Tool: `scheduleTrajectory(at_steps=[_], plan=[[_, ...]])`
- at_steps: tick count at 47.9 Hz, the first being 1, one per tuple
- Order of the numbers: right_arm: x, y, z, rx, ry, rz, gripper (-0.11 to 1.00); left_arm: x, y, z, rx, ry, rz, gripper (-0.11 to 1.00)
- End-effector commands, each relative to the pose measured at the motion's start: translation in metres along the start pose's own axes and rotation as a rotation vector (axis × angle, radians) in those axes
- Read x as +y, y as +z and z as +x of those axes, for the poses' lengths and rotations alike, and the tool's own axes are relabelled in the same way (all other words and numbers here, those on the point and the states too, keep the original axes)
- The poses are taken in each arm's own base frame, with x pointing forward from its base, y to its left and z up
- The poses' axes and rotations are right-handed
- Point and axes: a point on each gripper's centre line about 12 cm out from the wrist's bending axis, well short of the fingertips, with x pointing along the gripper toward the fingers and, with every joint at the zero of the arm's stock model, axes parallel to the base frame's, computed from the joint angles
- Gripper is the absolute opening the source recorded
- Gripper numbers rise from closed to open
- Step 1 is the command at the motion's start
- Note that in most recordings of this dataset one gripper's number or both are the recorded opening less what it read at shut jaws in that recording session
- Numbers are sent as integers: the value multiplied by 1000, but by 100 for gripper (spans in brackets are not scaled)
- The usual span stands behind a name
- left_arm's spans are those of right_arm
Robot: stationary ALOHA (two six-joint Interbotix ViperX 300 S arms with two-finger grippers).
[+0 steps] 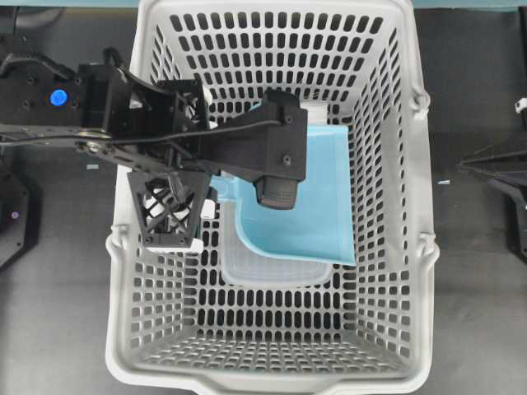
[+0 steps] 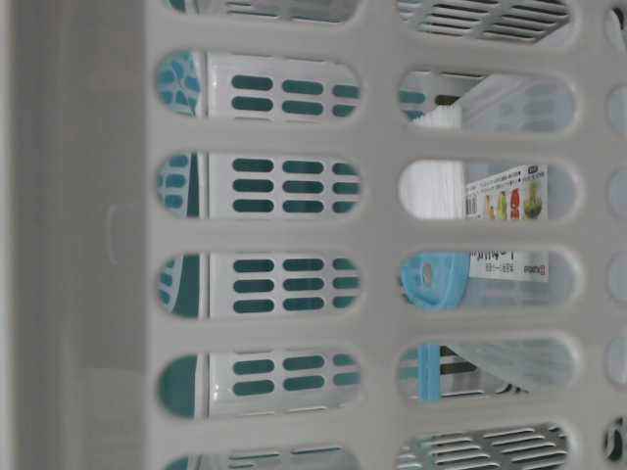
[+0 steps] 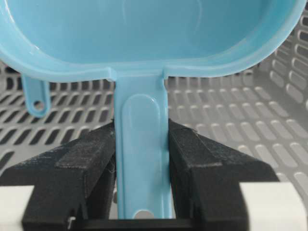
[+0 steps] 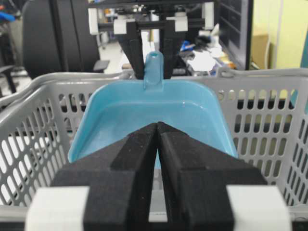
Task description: Pick up the dustpan from the shopping basket with the left arm.
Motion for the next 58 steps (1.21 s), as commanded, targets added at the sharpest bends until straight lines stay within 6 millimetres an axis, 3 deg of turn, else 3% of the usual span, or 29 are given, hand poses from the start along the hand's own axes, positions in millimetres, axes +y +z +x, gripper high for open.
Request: scheduleTrajectory(at_steps=[1, 16, 58], plan=[[0, 3, 1, -6, 1, 3, -1, 1, -3, -17, -45, 3, -5, 28], [0, 3, 1, -8, 1, 3, -1, 0, -16, -13, -77, -4, -73, 28], [1, 2, 1, -6, 2, 3, -1, -5, -12, -11, -106, -9, -55, 28]])
